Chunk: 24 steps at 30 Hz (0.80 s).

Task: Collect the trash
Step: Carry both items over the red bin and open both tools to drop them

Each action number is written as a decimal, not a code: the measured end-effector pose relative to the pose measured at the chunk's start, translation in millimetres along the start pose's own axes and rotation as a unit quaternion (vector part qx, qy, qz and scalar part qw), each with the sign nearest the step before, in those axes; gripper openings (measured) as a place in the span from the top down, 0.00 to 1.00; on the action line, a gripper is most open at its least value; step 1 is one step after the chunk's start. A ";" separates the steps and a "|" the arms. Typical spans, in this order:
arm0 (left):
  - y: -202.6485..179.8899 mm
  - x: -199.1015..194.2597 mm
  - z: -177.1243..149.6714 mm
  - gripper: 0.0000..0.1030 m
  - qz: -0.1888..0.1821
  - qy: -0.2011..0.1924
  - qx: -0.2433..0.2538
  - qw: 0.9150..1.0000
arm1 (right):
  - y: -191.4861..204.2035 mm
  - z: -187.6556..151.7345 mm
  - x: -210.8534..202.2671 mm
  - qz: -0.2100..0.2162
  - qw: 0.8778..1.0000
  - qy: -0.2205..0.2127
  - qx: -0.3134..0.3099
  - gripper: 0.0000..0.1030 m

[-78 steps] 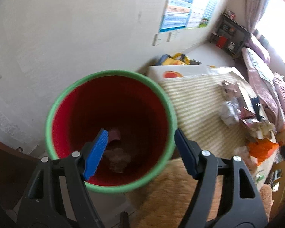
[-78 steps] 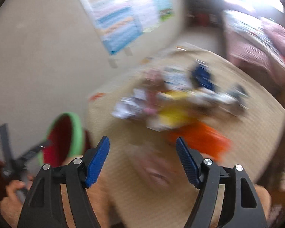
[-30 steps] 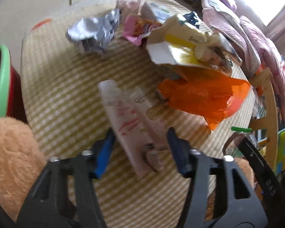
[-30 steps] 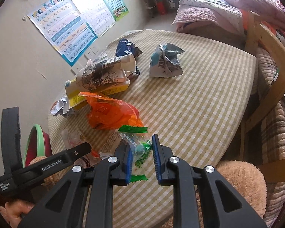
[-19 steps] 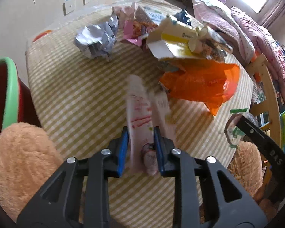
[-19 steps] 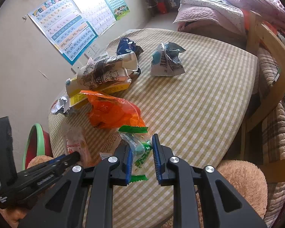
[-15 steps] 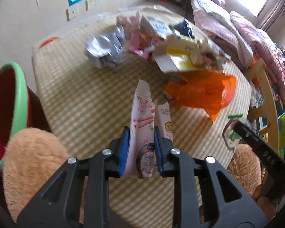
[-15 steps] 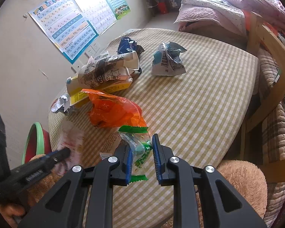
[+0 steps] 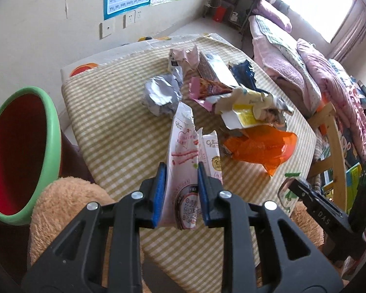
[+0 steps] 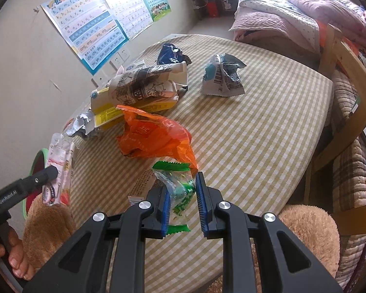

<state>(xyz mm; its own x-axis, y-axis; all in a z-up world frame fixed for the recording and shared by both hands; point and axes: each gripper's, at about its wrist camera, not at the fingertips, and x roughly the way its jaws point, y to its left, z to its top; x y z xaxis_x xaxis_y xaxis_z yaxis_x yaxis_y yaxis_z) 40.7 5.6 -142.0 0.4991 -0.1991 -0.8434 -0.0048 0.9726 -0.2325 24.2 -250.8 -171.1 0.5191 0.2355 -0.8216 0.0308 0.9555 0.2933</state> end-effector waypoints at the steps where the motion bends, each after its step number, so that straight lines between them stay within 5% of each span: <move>1: 2.5 -0.6 0.3 0.77 0.001 -0.002 -0.002 1.000 | 1.5 0.1 -0.6 -0.001 1.000 -0.001 -0.002 0.82; 8: 21.8 -1.0 -2.1 0.77 -0.002 0.000 -0.022 1.000 | 13.0 -0.2 -0.4 -0.010 1.000 0.006 -0.019 0.82; 24: 71.7 -36.5 13.7 0.77 0.019 -0.059 -0.058 0.996 | 81.6 19.4 -28.3 0.019 0.996 -0.028 -0.079 0.81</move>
<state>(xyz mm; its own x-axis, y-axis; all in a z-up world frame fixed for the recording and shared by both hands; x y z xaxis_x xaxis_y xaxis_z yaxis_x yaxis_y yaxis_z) 34.0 84.2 -121.3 0.5956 -0.1410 -0.7908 -0.1211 0.9574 -0.2620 28.7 -183.0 -114.4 0.5640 0.2662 -0.7817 -0.1219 0.9631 0.2400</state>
